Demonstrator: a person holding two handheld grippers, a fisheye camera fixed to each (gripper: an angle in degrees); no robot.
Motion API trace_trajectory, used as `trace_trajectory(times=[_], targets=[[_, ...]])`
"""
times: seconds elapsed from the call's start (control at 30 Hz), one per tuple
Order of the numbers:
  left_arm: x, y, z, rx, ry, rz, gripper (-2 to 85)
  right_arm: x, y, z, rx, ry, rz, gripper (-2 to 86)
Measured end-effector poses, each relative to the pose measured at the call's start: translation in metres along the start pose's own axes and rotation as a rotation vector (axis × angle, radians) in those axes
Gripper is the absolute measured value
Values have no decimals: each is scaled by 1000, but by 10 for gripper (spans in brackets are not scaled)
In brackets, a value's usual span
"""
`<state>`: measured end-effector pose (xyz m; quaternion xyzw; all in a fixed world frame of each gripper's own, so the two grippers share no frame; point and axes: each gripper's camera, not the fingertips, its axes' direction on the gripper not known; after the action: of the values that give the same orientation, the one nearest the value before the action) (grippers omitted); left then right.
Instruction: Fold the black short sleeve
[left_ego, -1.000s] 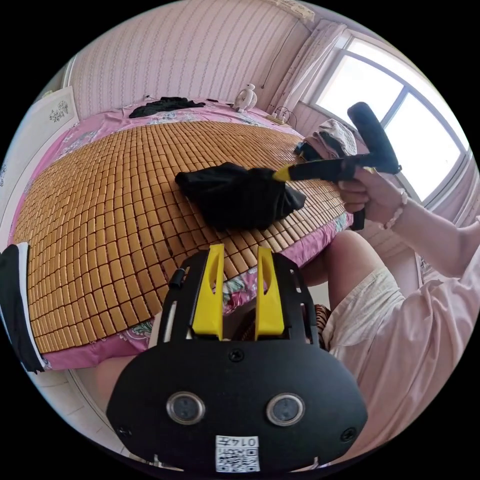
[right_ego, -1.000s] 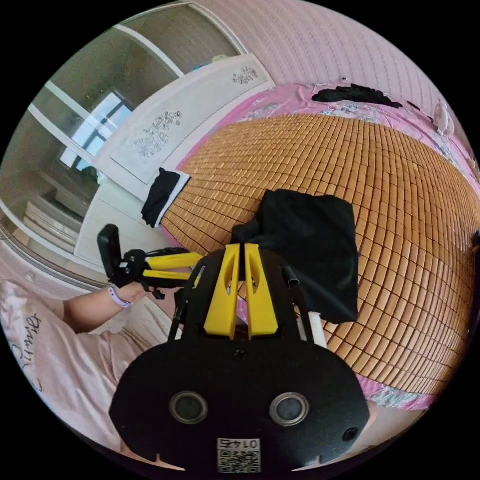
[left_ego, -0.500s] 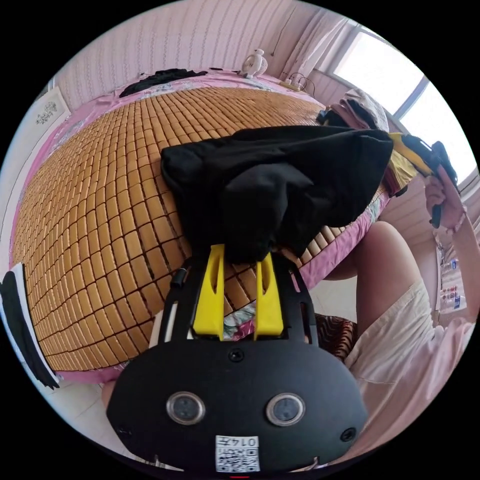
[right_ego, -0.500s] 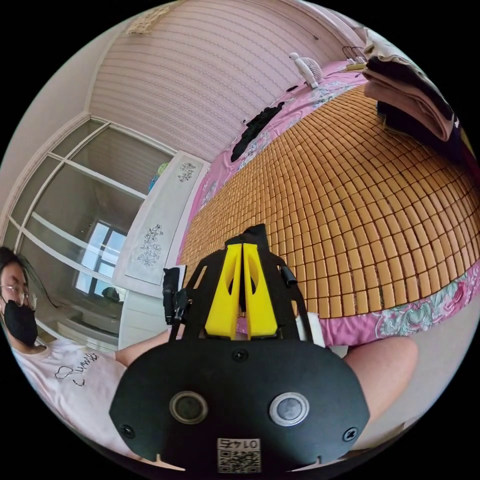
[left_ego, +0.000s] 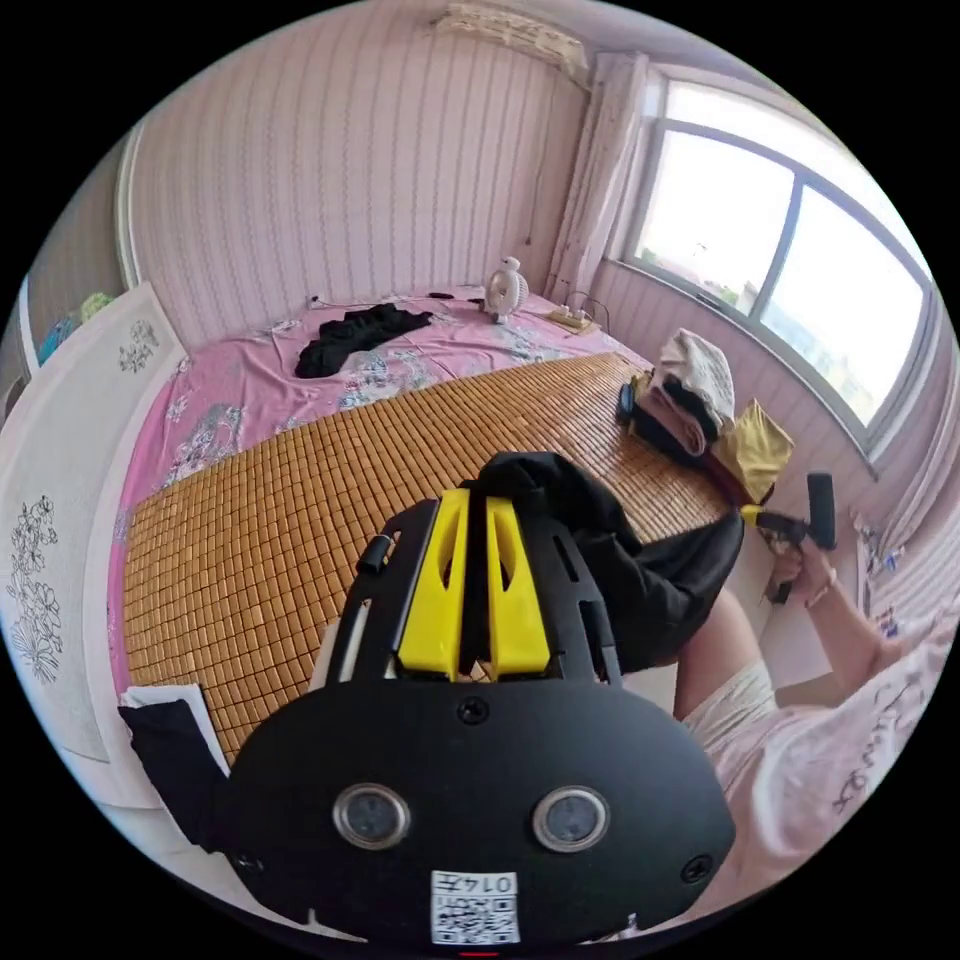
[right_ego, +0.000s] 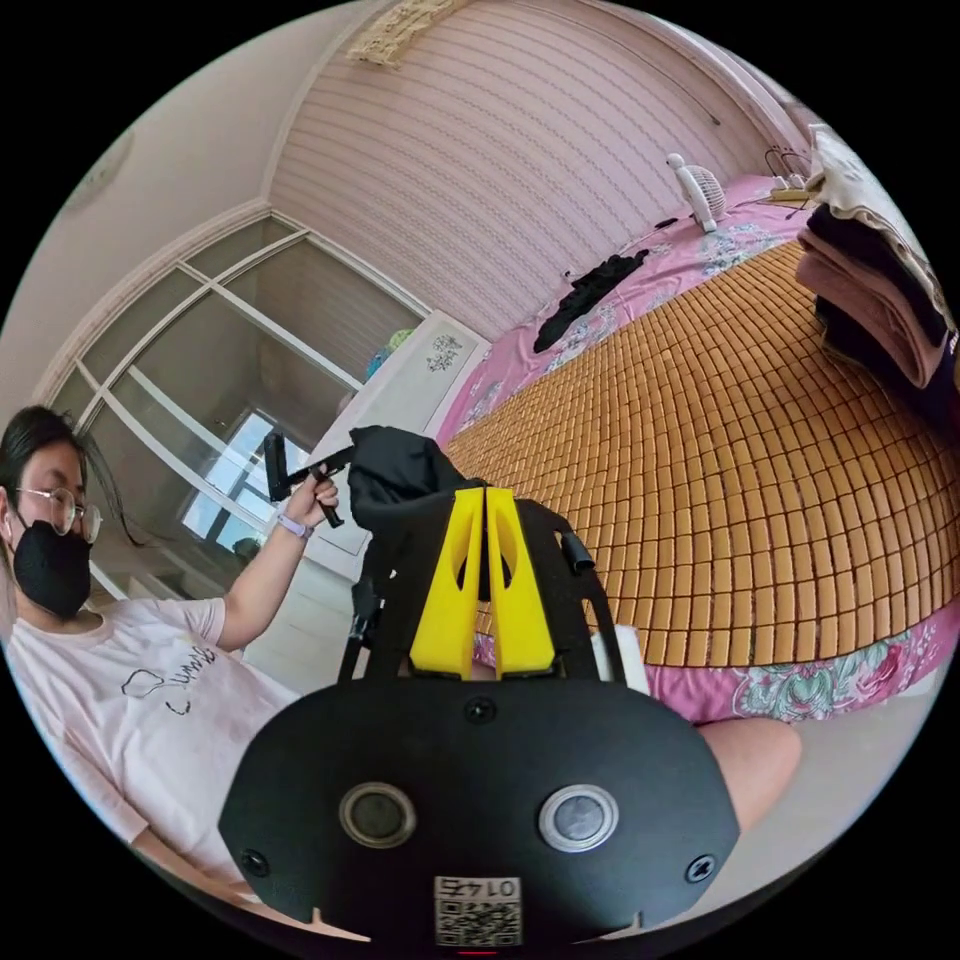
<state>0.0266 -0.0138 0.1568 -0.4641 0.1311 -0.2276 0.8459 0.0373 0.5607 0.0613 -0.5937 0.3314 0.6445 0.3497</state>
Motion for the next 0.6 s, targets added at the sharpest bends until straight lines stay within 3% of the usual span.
trace_trajectory(times=[0.17,0.4,0.6], targets=[[-69,-55,30,-6,-5,-310,57,47,2,22,-53,171,158,-1],[-57,43,119,-295,42,-318,51,100,20,74,-302,351,193,0],[-50,61,162,-415,101,-307,52,110,20,75,-253,353,234,16]])
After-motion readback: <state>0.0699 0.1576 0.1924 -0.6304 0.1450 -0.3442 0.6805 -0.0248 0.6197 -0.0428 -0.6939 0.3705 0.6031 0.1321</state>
